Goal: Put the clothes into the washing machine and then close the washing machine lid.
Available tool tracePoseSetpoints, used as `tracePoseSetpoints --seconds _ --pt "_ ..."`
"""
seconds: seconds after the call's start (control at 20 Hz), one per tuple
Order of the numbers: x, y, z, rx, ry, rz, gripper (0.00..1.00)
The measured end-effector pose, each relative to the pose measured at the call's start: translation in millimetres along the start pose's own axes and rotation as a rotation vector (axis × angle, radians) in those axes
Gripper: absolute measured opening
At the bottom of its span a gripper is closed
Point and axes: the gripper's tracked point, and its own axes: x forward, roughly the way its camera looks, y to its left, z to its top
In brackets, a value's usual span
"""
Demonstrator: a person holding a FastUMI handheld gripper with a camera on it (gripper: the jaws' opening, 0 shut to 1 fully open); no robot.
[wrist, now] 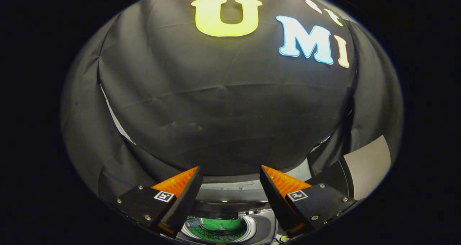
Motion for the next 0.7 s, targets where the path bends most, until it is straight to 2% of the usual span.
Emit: tracePoseSetpoints --seconds 0.2,0.7 --pt "3.4 0.4 -10.7 0.04 0.03 0.011 0.98" --pt "0.2 0.6 -12.6 0.021 -0.016 0.008 0.99"
